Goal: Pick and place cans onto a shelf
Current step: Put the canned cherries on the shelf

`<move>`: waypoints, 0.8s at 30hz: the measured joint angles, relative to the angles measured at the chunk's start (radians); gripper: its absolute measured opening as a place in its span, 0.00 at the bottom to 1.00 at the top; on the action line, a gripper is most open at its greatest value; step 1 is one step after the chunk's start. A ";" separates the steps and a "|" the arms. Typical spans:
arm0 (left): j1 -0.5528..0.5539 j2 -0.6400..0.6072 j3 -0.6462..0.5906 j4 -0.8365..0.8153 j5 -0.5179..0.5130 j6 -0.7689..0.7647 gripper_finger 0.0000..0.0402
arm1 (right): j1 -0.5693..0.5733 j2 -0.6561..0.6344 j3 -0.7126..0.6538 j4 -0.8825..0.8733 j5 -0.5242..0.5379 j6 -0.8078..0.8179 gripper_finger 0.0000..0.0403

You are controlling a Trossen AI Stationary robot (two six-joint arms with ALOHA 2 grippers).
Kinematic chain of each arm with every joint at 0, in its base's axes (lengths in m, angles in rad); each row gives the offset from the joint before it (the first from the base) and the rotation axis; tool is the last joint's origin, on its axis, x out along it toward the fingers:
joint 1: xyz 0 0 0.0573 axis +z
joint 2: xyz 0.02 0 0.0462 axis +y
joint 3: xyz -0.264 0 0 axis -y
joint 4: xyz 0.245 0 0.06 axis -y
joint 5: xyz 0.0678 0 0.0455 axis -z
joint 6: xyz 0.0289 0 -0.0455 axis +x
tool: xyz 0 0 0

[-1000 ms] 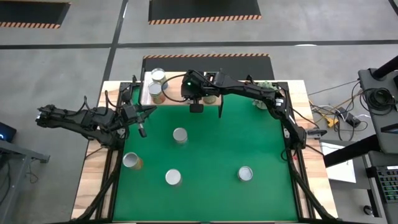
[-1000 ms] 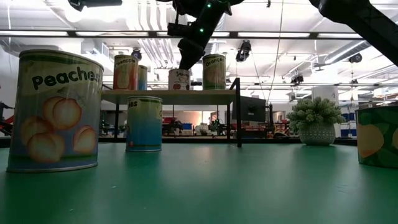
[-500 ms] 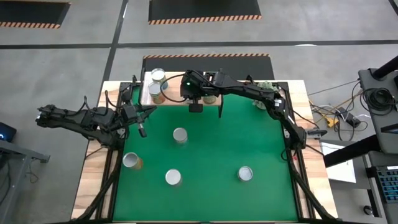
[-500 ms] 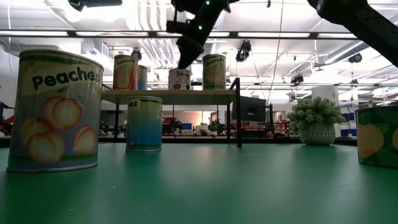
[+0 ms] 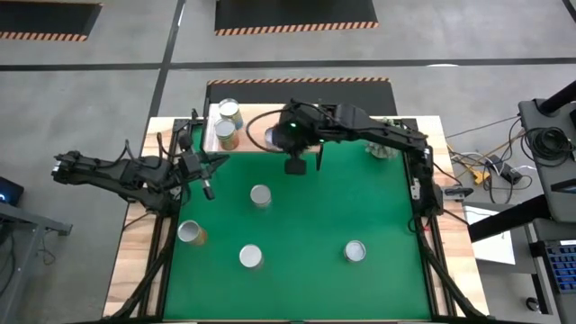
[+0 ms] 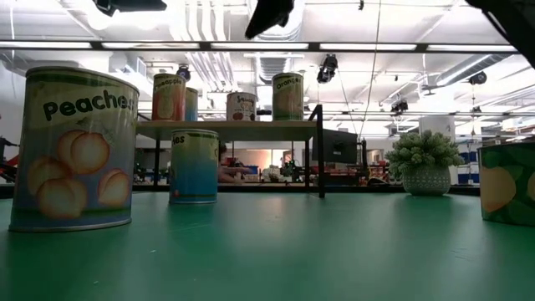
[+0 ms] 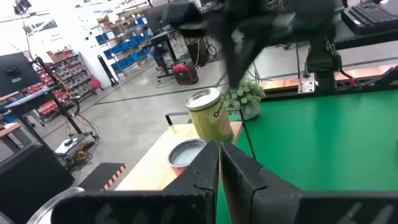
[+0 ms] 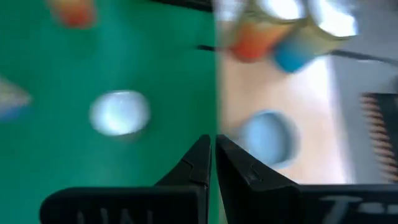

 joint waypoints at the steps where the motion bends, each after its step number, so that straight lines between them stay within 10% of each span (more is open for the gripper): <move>1: 0.000 0.005 0.000 -0.002 0.000 0.000 0.00 | 0.010 -0.010 -0.001 -0.026 -0.041 0.015 0.03; 13: 0.000 0.060 0.000 -0.001 0.001 -0.053 0.00 | 0.196 -0.169 -0.321 0.001 -0.039 0.099 0.03; 24: 0.000 0.114 0.000 0.000 0.002 -0.126 0.00 | 0.274 -0.472 -0.898 0.481 0.095 0.084 0.03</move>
